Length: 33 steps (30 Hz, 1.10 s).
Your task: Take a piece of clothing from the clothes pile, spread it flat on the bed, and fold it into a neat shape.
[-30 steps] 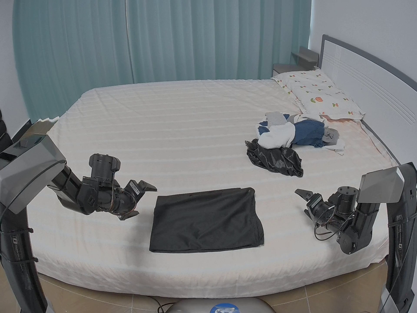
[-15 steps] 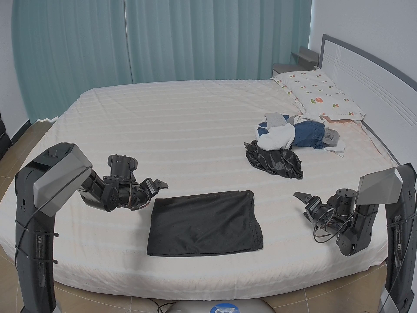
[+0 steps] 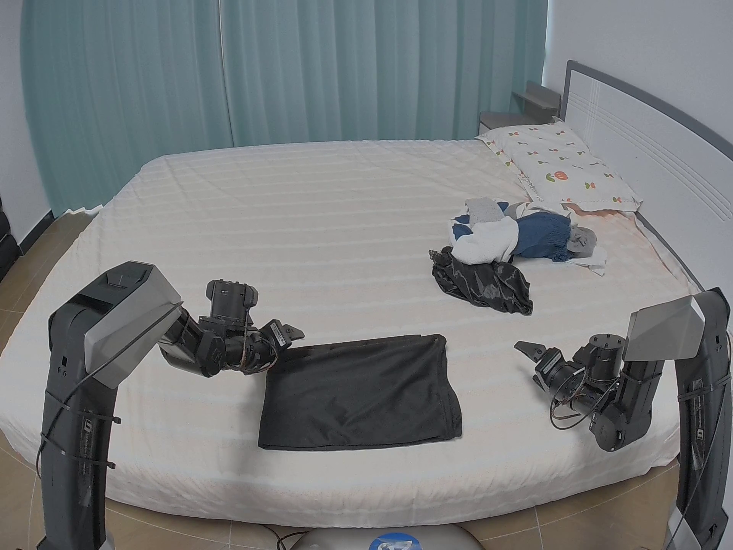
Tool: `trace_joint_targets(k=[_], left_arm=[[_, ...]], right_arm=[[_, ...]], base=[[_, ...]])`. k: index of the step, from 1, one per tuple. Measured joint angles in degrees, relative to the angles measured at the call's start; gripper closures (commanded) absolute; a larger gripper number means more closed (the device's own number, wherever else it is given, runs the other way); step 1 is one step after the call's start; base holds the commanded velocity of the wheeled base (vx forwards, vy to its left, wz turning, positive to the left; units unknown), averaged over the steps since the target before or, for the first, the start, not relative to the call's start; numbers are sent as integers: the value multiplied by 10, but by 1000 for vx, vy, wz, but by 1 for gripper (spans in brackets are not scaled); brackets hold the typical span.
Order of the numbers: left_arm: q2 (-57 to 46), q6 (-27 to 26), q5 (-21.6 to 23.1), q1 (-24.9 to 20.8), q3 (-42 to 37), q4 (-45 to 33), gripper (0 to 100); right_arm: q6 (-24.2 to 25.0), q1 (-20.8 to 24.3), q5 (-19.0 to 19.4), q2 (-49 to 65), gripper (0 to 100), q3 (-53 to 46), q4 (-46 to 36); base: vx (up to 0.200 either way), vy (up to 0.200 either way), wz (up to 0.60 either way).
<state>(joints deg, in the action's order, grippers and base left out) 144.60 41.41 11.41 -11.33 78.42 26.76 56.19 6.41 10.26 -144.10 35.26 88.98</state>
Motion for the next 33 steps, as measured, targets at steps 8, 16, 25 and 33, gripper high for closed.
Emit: trace_joint_targets(k=[8,16,25,33], left_arm=[[7,36,-46,1,12,5,100],[9,40,-109,1,8,5,100],[9,54,-126,2,2,6,100],[10,57,-139,3,2,6,100]], right_arm=[[-13,4,0,1,0,-10,0],[-25,49,5,23,0,-39,0],[-86,118,34,38,0,-84,0],[-121,154,74,37,0,-99,0]], base=[[0,0,0],[0,0,0],[0,0,0],[0,0,0]])
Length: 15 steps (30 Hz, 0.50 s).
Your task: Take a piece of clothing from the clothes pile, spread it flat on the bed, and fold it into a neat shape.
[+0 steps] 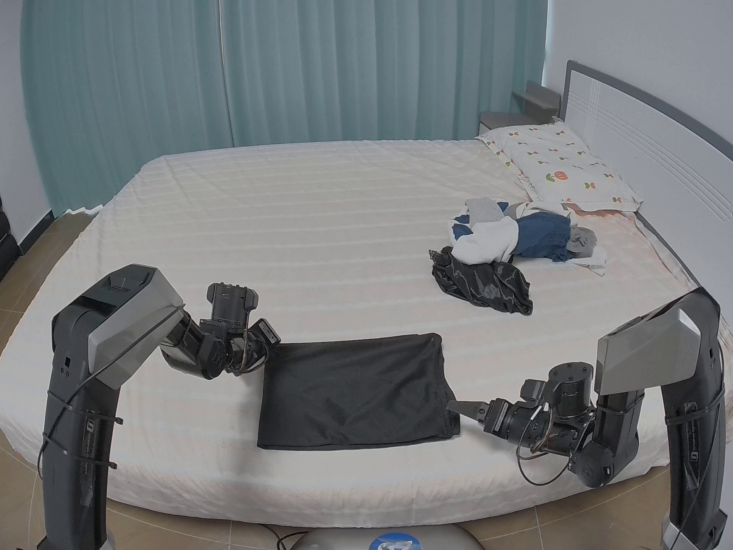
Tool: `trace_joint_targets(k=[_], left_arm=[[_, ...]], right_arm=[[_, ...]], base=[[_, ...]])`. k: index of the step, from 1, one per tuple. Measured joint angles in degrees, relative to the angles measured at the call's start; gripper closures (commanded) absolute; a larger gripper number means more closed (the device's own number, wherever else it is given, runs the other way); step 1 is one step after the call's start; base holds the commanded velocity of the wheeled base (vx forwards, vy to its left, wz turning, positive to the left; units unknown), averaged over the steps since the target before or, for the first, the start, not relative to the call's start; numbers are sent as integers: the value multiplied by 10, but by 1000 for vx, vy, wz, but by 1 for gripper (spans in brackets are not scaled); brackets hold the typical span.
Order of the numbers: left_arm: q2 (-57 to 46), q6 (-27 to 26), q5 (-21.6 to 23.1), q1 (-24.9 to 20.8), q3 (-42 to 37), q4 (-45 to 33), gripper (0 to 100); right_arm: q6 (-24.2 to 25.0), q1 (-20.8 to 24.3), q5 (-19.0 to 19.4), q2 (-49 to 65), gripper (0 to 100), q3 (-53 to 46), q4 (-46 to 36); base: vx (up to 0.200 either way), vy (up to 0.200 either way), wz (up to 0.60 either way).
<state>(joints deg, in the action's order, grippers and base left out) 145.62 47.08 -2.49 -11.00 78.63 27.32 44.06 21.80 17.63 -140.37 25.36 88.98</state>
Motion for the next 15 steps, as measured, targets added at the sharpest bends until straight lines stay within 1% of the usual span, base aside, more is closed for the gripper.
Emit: trace_joint_targets(k=[10,11,15], left_arm=[[0,4,0,-1,0,-1,100],[0,4,0,-1,0,-1,100],[0,4,0,-1,0,-1,100]], right_arm=[[-4,20,10,-15,0,40,-13],[-4,23,10,-17,100,45,-22],[-11,28,9,-19,100,63,-53]], base=[[0,0,0],[0,0,0],[0,0,0]])
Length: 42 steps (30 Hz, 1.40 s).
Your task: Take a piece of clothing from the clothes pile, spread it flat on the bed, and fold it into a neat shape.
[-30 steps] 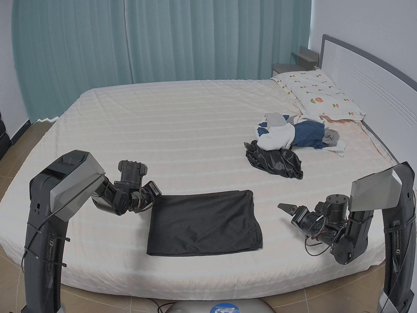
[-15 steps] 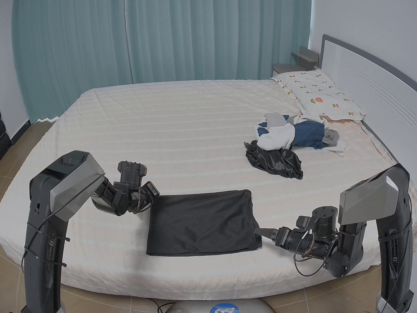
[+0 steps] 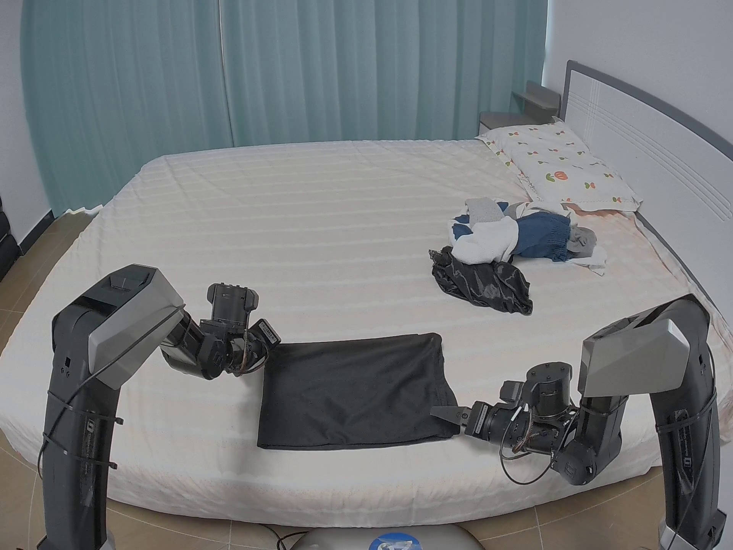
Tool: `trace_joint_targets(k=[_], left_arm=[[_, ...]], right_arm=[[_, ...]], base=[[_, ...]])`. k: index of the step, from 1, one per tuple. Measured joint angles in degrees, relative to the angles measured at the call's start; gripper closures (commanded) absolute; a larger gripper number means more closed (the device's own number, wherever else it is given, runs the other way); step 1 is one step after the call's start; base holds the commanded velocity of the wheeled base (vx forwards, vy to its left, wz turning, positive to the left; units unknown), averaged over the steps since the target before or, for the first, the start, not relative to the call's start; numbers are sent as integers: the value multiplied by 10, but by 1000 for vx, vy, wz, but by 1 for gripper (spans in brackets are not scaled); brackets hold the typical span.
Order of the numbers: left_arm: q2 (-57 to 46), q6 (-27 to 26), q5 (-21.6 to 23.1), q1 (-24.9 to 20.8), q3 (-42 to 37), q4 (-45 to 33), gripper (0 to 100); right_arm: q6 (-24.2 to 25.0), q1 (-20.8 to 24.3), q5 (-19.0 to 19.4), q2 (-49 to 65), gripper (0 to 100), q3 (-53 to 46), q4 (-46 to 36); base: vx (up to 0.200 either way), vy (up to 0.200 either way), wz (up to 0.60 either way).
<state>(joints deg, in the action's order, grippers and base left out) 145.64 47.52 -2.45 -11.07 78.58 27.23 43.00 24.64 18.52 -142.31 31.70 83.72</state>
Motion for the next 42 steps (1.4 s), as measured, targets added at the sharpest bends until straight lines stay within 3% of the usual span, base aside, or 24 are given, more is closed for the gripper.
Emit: trace_joint_targets(k=[11,29,30,42], left_arm=[[0,0,0,0,0,-1,100],[0,-1,1,0,1,-5,100],[0,-1,1,0,1,-5,0],[-4,6,6,0,-4,-2,0]], right_arm=[[-51,5,-6,0,100,0,-25],[-76,-9,-6,10,100,-31,-26],[-76,-9,-6,10,0,-31,-26],[-61,-19,-6,8,0,-29,-1]], base=[[0,0,0],[0,0,0],[0,0,0],[0,0,0]])
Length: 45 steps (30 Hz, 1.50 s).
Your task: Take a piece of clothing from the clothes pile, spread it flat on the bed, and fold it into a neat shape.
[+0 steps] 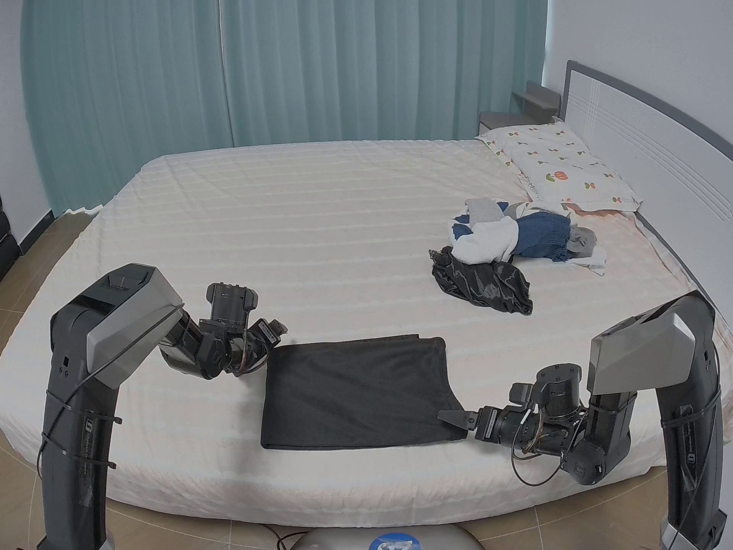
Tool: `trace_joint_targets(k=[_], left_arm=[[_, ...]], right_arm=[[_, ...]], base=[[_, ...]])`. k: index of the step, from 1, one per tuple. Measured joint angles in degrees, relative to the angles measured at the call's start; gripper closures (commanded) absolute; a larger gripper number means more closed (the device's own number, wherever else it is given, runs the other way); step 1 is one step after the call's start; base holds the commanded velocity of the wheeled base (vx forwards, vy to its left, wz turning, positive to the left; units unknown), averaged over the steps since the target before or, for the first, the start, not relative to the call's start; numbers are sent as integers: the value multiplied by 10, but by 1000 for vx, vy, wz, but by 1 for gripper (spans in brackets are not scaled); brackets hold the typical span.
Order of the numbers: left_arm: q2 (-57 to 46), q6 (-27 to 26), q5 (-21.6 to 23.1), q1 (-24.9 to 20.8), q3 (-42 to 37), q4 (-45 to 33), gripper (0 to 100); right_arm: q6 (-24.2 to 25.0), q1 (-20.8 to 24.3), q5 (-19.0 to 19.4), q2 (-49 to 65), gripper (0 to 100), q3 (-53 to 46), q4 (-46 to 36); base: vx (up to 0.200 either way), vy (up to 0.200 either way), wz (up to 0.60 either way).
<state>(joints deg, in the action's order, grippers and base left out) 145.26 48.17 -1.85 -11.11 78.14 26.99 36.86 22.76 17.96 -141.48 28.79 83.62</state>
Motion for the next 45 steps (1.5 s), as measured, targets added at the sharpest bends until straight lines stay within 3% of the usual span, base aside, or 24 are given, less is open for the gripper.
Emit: trace_joint_targets(k=[4,10,17,25,35,36,45], left_arm=[[-8,19,3,1,-8,2,0],[-30,64,53,10,-21,3,0],[-43,69,59,18,-27,4,0],[-46,68,57,18,-29,4,0],[-46,67,55,17,-29,5,0],[-46,67,55,17,-29,5,0],[-46,67,54,16,-28,5,0]], right_arm=[[34,-13,0,7,0,4,1],[65,-33,-14,15,0,25,1],[65,-32,-65,7,0,70,-13],[65,-10,-73,7,0,172,-131],[64,1,-74,-20,0,262,-166],[64,1,-74,-22,100,267,-172],[62,4,-90,-43,100,305,-209]], base=[[0,0,0],[200,0,0],[86,0,0],[0,0,0],[0,0,0],[0,0,0],[0,0,0]])
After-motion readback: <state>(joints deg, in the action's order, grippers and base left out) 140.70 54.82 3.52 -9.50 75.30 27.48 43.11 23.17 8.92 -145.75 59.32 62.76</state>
